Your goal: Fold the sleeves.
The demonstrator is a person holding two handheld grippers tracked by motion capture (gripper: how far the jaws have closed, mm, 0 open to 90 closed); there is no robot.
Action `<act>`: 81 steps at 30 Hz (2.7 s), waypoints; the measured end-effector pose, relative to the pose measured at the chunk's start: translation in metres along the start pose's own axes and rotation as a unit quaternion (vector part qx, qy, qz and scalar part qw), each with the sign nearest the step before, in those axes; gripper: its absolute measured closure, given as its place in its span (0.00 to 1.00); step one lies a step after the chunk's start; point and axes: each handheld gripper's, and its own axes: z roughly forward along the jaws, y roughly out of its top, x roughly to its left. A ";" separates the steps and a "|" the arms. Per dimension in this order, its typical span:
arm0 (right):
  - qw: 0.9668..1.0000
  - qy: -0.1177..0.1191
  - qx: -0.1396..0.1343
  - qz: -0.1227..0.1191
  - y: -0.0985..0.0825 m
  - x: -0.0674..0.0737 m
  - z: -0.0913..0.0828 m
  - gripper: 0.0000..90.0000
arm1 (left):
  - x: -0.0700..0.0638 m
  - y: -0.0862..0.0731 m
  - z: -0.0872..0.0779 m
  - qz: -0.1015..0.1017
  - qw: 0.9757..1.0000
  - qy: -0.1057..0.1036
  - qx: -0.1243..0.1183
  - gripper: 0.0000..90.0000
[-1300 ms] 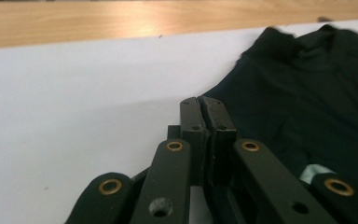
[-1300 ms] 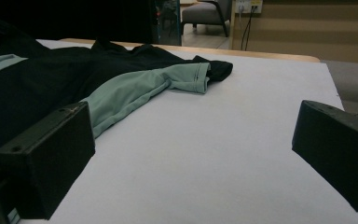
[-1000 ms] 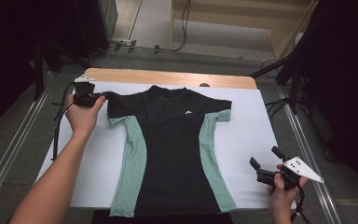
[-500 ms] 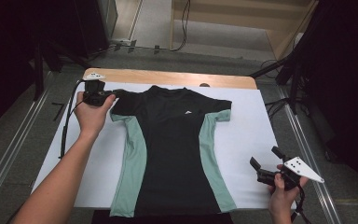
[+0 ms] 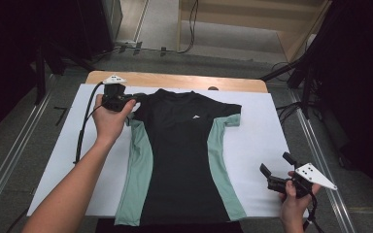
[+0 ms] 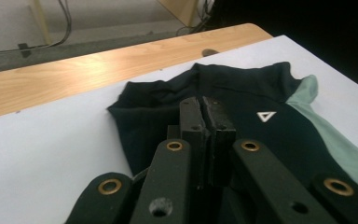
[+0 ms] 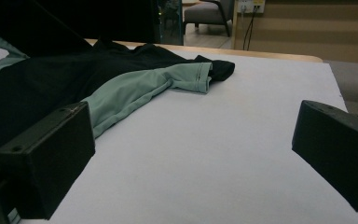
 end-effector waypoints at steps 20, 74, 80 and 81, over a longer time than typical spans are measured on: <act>1.000 -0.001 0.001 0.000 0.000 0.000 0.001 0.00 | -0.051 0.007 0.050 0.019 0.998 -0.051 0.017 0.98; 1.000 -0.002 0.006 -0.003 0.000 0.001 0.002 0.00 | -0.051 -0.021 0.012 0.015 0.993 -0.098 -0.065 0.20; 1.000 -0.002 0.008 -0.003 0.000 0.001 0.002 0.00 | -0.039 -0.031 -0.007 0.009 0.993 -0.086 -0.080 0.10; 1.000 -0.002 0.008 -0.003 0.000 0.001 0.002 0.00 | -0.037 -0.033 -0.010 0.006 0.993 -0.083 -0.084 0.07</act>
